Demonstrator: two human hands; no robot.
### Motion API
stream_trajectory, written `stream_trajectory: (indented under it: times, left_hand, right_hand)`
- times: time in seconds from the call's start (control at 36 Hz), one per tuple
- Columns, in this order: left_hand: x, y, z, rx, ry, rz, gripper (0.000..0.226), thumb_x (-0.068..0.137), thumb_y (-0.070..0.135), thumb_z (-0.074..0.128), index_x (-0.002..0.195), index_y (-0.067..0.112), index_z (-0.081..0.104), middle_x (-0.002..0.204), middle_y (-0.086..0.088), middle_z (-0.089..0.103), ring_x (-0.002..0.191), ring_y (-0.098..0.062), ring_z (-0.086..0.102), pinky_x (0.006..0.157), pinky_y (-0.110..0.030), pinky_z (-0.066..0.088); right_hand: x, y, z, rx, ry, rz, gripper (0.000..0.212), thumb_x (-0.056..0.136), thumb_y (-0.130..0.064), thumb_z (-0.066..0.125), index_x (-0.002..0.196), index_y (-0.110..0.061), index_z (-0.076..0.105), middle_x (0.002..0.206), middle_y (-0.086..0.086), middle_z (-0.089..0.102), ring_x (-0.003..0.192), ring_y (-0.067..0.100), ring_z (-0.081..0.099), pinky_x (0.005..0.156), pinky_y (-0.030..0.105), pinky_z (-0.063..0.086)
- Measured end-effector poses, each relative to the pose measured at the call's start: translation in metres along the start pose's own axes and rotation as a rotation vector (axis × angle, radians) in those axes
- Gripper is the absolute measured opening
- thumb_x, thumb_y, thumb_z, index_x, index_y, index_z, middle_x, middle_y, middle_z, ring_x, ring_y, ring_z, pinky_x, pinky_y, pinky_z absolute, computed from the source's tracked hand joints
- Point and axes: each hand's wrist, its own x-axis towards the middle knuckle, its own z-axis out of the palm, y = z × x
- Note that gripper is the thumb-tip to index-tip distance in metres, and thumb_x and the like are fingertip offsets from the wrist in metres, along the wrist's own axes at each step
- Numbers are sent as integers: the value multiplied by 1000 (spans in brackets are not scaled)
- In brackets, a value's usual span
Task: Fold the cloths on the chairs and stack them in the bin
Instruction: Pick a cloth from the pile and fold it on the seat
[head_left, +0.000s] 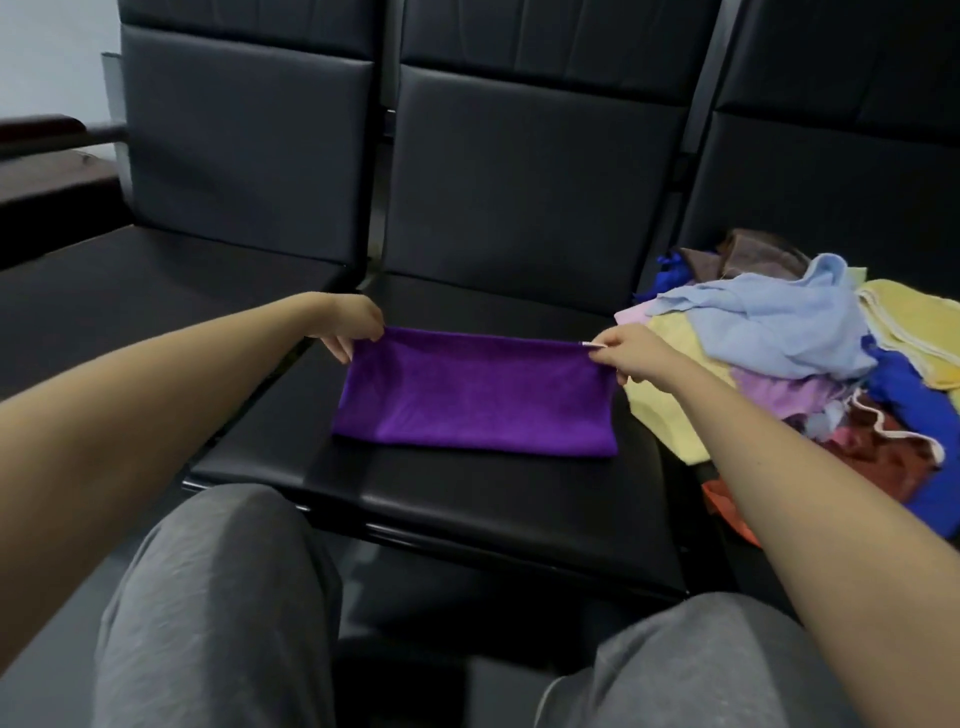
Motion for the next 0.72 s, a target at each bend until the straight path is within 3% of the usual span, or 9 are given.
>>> stream_trajectory:
  times: [0.06, 0.08, 0.14, 0.19, 0.28, 0.36, 0.47, 0.58, 0.72]
  left_hand:
    - [11, 0, 6, 14, 105, 4, 28, 89, 2, 42, 114, 5, 55, 96, -16, 60, 77, -29, 61, 64, -32, 51]
    - [16, 0, 10, 60, 144, 9, 33, 88, 3, 46, 120, 4, 51, 104, -17, 58, 85, -31, 60, 68, -33, 51]
    - [27, 1, 18, 203, 221, 18, 50, 86, 10, 55, 133, 2, 40, 125, -20, 52, 110, -36, 55, 88, -38, 48]
    - [35, 5, 26, 286, 266, 47, 57, 86, 16, 56, 138, 5, 36, 134, -21, 46, 122, -39, 47, 99, -40, 42]
    - [45, 20, 40, 224, 278, 229, 52, 88, 15, 55, 138, 7, 43, 139, -18, 45, 127, -34, 45, 103, -34, 38]
    - [44, 39, 63, 196, 183, 548, 45, 91, 13, 52, 136, 11, 49, 140, -10, 48, 130, -25, 43, 107, -29, 33]
    - [46, 52, 107, 481, -73, 762, 46, 100, 33, 40, 146, 32, 33, 155, 2, 28, 144, -16, 20, 117, -32, 15]
    - [57, 55, 126, 534, 11, 551, 48, 102, 48, 19, 149, 45, 8, 160, 9, 1, 147, -19, -3, 117, -46, -3]
    - [64, 64, 129, 271, 221, 67, 54, 99, 51, 17, 150, 39, 10, 161, -2, -3, 145, -38, -7, 111, -60, -10]
  right_hand:
    - [12, 2, 11, 66, 81, 25, 19, 91, -7, 49, 103, -6, 64, 68, 3, 54, 44, 8, 48, 35, 10, 31]
    - [16, 2, 16, 94, 82, 46, 25, 92, -10, 51, 114, -7, 61, 82, 5, 59, 55, 12, 53, 41, 12, 37]
    - [26, 5, 28, 86, 66, 65, 43, 91, -15, 55, 134, -10, 48, 124, 11, 56, 94, 20, 59, 70, 21, 46]
    - [31, 6, 38, 41, 61, 68, 50, 92, -17, 55, 139, -9, 42, 141, 13, 45, 124, 24, 47, 96, 27, 38]
    - [37, 9, 52, 5, 91, 87, 47, 92, -16, 52, 138, -9, 44, 139, 15, 47, 124, 30, 48, 100, 32, 37]
    - [35, 12, 63, -23, 193, 85, 47, 91, -14, 49, 138, -13, 44, 139, 13, 45, 121, 34, 49, 101, 39, 39]
    - [31, 11, 72, 14, 378, 37, 44, 92, -7, 47, 135, -11, 45, 139, 12, 44, 122, 31, 47, 101, 38, 36]
    - [24, 7, 74, 16, 539, 4, 44, 88, -2, 47, 131, -9, 48, 136, 12, 46, 122, 29, 45, 101, 37, 33]
    - [11, 0, 86, -14, 593, -13, 38, 89, -3, 49, 126, -13, 52, 129, 11, 48, 114, 25, 50, 99, 36, 37]
